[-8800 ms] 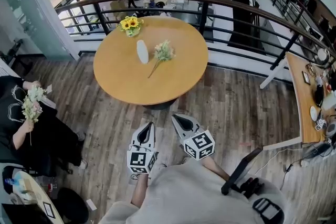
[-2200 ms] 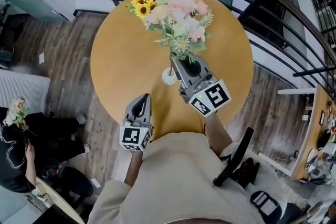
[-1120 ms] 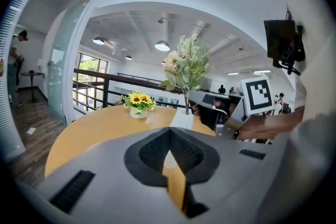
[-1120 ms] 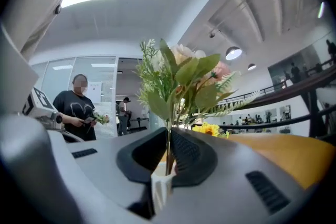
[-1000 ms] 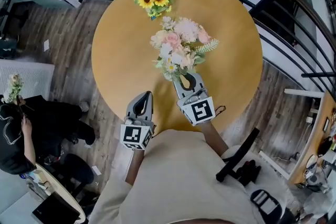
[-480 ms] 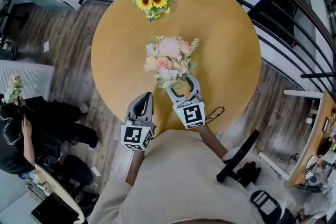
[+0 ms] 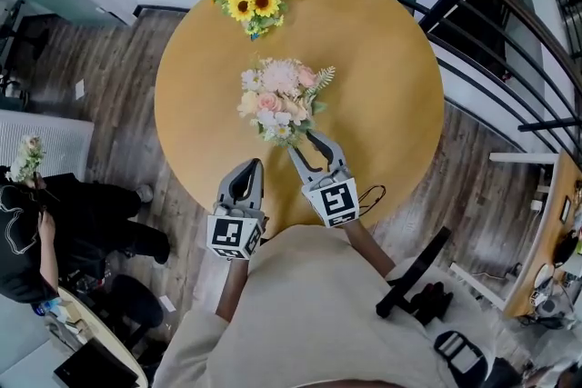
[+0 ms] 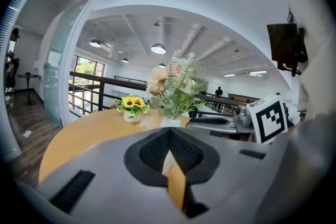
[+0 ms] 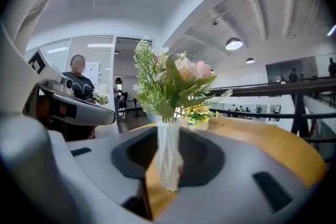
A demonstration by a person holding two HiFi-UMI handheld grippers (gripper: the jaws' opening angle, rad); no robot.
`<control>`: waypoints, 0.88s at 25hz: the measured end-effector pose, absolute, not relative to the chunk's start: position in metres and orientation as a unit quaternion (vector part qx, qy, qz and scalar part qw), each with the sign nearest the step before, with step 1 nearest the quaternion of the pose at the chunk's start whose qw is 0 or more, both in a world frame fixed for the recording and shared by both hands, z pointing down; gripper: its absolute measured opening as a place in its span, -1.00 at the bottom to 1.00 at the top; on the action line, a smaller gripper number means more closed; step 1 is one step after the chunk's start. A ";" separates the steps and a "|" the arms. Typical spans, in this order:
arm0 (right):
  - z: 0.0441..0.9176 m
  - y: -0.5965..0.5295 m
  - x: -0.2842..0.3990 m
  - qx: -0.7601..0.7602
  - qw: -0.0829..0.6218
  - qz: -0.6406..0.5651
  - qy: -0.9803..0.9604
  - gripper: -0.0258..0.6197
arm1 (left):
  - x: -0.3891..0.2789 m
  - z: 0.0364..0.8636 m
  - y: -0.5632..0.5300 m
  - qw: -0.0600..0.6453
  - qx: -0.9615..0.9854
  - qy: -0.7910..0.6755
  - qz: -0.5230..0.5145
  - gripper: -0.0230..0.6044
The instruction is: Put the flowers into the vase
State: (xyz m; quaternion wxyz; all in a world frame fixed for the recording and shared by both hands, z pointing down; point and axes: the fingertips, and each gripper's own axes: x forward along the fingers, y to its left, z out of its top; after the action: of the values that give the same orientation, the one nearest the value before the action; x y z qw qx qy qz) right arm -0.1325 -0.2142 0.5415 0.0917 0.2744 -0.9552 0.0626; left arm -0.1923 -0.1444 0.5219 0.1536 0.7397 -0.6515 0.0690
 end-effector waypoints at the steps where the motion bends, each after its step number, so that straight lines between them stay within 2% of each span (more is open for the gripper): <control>1: 0.543 -0.211 -0.127 0.278 0.097 0.065 -0.953 -0.79 | -0.188 0.521 -0.142 0.151 0.741 -0.651 0.070 -0.91; 2: 0.544 -0.207 -0.123 0.276 0.100 0.066 -0.954 -0.90 | -0.184 0.519 -0.139 0.148 0.741 -0.651 0.072 -0.91; 14: 0.508 -0.154 -0.095 0.271 0.067 0.033 -0.960 -0.90 | -0.145 0.498 -0.101 0.106 0.771 -0.625 0.057 -0.91; 22: 0.505 -0.045 -0.082 0.291 0.069 0.045 -0.953 -0.90 | -0.137 0.496 0.011 0.084 0.786 -0.611 0.048 -0.91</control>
State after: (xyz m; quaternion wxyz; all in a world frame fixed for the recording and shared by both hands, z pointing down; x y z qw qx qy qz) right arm -0.0824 -0.0454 0.5054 0.0688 0.2906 -0.9533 0.0448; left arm -0.1372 0.0105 0.4960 0.0842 0.7861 -0.6105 0.0475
